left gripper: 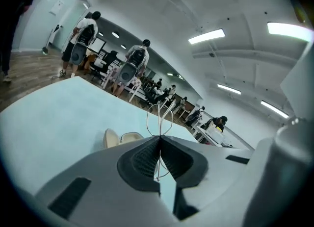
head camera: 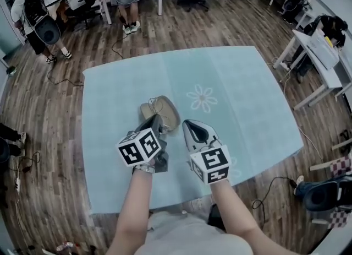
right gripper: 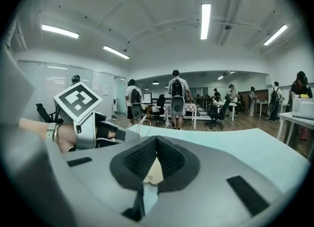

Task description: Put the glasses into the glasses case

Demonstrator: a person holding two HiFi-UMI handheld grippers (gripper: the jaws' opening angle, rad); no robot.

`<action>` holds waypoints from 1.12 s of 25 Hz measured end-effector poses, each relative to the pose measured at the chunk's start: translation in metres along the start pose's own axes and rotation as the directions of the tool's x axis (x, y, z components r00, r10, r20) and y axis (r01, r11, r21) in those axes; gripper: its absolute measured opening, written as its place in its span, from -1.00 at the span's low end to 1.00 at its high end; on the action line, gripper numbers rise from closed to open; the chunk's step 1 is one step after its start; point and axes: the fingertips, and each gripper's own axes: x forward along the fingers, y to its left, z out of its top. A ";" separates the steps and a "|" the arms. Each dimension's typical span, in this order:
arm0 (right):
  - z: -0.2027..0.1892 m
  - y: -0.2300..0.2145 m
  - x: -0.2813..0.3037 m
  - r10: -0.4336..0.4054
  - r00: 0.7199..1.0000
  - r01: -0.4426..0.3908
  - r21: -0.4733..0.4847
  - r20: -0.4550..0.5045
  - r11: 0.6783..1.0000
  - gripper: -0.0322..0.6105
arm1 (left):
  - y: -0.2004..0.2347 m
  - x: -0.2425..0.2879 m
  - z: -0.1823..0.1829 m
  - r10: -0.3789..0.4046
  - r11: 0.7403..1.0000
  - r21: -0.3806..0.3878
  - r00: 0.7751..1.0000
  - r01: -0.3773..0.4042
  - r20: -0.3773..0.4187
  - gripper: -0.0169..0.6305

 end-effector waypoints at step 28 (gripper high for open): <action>-0.058 -0.037 0.062 -0.026 0.984 0.036 0.051 -0.177 0.998 -0.89 | 0.065 0.101 -0.072 0.100 0.923 -0.311 0.923 -0.225 -0.370 -0.91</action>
